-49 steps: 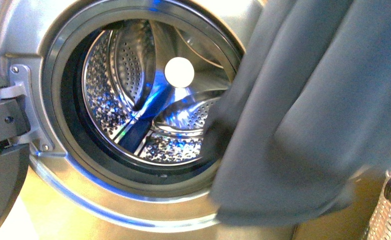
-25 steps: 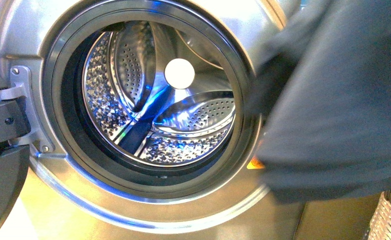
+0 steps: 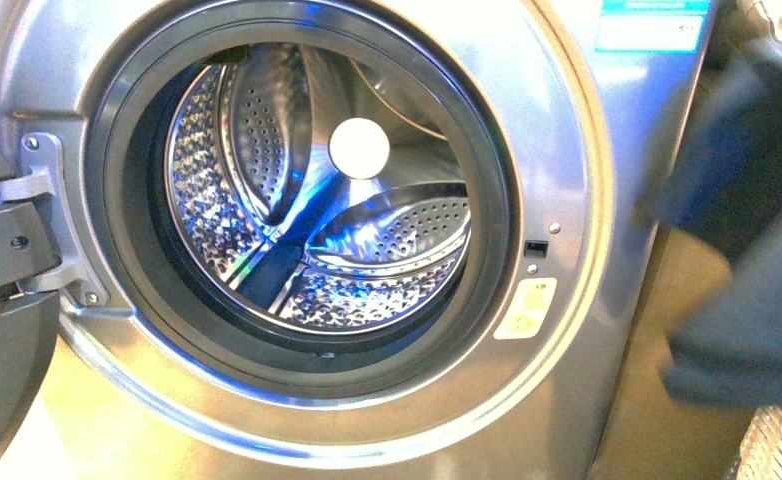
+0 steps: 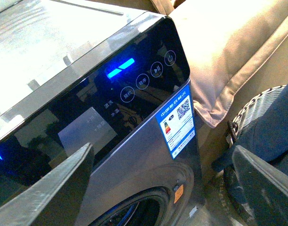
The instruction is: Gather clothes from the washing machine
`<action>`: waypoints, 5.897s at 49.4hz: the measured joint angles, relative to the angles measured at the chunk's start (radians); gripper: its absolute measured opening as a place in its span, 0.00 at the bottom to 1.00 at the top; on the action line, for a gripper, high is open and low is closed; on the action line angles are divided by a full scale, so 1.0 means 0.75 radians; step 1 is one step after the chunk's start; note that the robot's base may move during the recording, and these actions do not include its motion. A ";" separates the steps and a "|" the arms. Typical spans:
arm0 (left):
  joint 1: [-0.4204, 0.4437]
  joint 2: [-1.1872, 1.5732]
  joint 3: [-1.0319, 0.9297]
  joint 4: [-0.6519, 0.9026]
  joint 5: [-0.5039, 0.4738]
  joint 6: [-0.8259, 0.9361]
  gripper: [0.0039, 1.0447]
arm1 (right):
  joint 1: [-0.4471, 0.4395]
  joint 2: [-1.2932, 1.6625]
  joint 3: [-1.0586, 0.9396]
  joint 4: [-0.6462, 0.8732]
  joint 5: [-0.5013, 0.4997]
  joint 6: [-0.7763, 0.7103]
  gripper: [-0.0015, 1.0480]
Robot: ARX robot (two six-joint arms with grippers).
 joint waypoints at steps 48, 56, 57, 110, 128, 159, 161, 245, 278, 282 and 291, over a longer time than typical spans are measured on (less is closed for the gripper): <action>0.000 0.000 0.000 0.001 -0.001 0.019 0.77 | 0.078 0.617 -0.807 -0.255 0.293 -0.995 0.29; 0.000 0.000 0.000 0.001 -0.001 0.024 0.98 | 0.170 0.705 -0.845 -0.337 0.282 -0.773 0.56; 0.000 0.000 0.000 0.001 -0.001 0.024 0.98 | 0.178 0.708 -0.851 -0.338 0.283 -0.746 0.60; 0.044 -1.142 -1.424 0.827 -0.710 -0.423 0.94 | 0.464 -0.309 -1.200 0.199 0.468 -0.341 0.93; -0.066 -1.247 -1.819 0.890 -0.945 -0.606 0.94 | 0.803 -0.651 -1.249 0.400 0.804 -0.396 0.93; 0.158 -1.632 -2.444 1.157 -0.724 -0.548 0.65 | 1.320 -0.889 -1.411 0.439 1.297 -0.518 0.93; 0.220 -1.721 -2.585 1.213 -0.672 -0.535 0.57 | 1.321 -0.889 -1.411 0.439 1.297 -0.523 0.93; 0.872 -2.646 -3.841 1.494 -0.039 -0.505 0.03 | 1.100 -1.405 -1.508 -0.494 1.306 -0.691 0.02; 0.872 -2.651 -3.841 1.494 -0.040 -0.505 0.03 | 1.100 -1.405 -1.508 -0.494 1.306 -0.693 0.08; 0.872 -2.651 -3.841 1.494 -0.040 -0.505 0.06 | 1.100 -1.405 -1.508 -0.494 1.305 -0.693 0.23; 0.872 -2.651 -3.841 1.494 -0.040 -0.505 0.39 | 1.100 -1.405 -1.508 -0.494 1.305 -0.693 0.54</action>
